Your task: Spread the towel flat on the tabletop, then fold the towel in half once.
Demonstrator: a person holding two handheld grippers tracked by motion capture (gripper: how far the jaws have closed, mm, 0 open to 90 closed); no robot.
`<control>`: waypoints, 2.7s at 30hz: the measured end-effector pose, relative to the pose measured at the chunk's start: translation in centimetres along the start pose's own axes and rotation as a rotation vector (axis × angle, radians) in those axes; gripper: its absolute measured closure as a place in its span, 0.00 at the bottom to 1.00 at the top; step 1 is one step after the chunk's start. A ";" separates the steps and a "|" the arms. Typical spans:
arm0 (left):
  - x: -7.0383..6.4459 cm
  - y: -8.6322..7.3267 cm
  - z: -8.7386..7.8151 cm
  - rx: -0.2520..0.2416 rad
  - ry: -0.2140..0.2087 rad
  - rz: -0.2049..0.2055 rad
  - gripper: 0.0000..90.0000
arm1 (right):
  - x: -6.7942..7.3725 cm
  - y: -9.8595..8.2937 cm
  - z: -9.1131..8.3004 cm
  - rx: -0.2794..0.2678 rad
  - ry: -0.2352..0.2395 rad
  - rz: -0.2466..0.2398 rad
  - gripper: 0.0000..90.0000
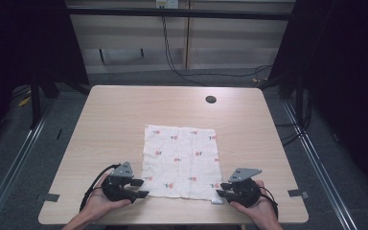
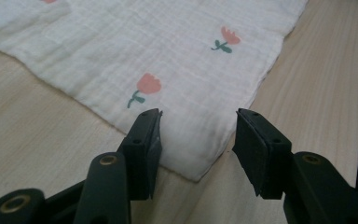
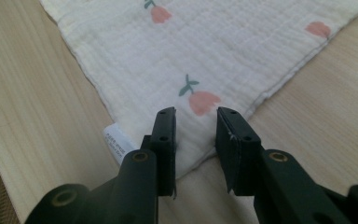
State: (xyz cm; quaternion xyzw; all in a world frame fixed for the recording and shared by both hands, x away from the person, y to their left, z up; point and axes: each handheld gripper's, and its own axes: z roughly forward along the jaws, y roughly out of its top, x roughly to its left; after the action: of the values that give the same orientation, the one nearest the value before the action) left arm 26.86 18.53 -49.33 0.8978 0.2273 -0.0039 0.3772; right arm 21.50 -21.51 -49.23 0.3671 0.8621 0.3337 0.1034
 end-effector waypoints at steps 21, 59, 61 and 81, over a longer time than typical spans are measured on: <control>-1.6 -1.8 -2.1 0.044 0.000 0.020 0.98 | 1.5 -0.1 -0.3 0.013 0.098 -0.025 0.99; 4.8 1.5 -4.0 -0.156 0.052 -0.160 0.62 | -3.6 5.8 -1.1 -0.145 0.076 0.037 0.62; 6.0 2.0 -3.4 -0.136 0.070 -0.165 0.63 | -5.0 6.8 -0.8 -0.156 0.055 0.048 0.61; 11.3 5.4 -1.5 -0.228 0.115 -0.226 0.62 | -11.5 11.3 6.8 -0.064 -0.058 0.093 0.66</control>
State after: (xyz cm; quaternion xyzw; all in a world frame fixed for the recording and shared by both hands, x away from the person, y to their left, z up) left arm 38.95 20.83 -46.58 0.8166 0.3468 0.0312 0.4604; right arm 38.91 -20.51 -47.77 0.4126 0.8296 0.3550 0.1244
